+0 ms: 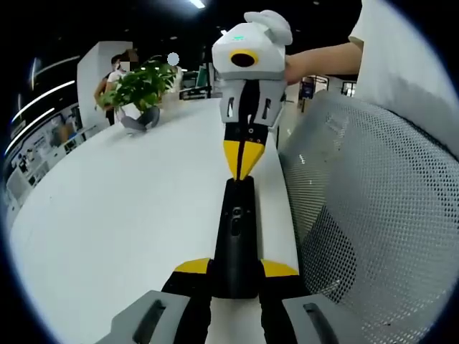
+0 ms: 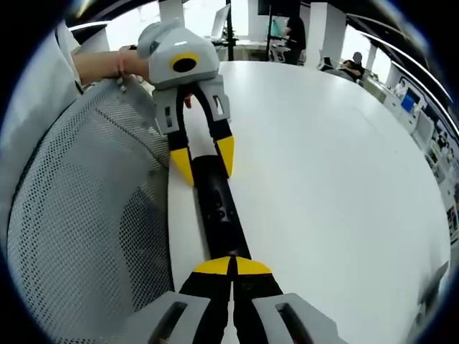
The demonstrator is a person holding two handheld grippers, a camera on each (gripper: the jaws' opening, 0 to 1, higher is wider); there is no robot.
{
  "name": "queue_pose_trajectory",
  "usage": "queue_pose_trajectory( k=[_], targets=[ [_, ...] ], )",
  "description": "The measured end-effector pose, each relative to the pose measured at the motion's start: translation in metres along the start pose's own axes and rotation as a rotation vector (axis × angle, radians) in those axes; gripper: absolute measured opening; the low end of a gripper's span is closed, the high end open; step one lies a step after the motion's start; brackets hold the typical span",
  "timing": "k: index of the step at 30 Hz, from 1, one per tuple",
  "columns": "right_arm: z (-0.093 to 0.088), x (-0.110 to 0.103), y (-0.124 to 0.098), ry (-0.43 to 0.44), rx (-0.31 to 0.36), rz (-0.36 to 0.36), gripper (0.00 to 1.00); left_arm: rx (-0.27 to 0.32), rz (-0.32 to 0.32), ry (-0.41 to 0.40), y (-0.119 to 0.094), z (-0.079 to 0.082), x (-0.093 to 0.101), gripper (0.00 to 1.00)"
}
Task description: Press the specified remote control buttons in sequence, fully releasing each button before pressing the next.
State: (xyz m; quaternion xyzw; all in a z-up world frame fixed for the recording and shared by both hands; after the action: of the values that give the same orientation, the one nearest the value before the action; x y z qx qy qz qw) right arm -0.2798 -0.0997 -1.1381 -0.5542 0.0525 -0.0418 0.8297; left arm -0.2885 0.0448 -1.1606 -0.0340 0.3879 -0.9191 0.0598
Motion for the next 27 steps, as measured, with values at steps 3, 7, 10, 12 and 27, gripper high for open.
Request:
queue_pose_trajectory(
  k=[3, 7, 10, 12, 27],
  targets=[
    [0.0, 0.0001, -0.001, -0.003, -0.006, 0.002, 0.0, 0.001, 0.0, -0.003, 0.0002, 0.0004, 0.0001, 0.24],
    [0.0023, -0.0009, 0.0009, -0.062, -0.054, -0.008, 0.0, 0.006, -0.001, -0.025, 0.0006, 0.0005, 0.0, 0.24],
    [0.0042, -0.0013, 0.0018, -0.087, -0.084, -0.012, 0.0, 0.007, 0.0, -0.022, 0.0007, 0.0016, 0.0012, 0.24],
    [0.0038, -0.0014, 0.0016, -0.089, -0.09, -0.016, 0.0, 0.005, 0.003, -0.009, 0.0009, 0.0026, 0.0016, 0.24],
    [0.009, -0.0048, 0.0036, -0.067, -0.023, 0.028, 0.0, 0.016, -0.016, 0.026, 0.0012, 0.002, 0.0032, 0.24]
  ],
)
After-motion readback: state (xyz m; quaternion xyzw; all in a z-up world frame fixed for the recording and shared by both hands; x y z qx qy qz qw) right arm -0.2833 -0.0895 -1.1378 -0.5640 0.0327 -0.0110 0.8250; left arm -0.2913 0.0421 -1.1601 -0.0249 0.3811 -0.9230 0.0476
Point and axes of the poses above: the point that each gripper's makers call its tool centre point, and the gripper's own axes: y roughly forward along the fingers, x roughly to its right, z roughly out of its top, the point moved 5 cm from there along -y, roughly backward along the fingers, and after that the axes turned 7 degrees about -x, right-handed, at the moved point
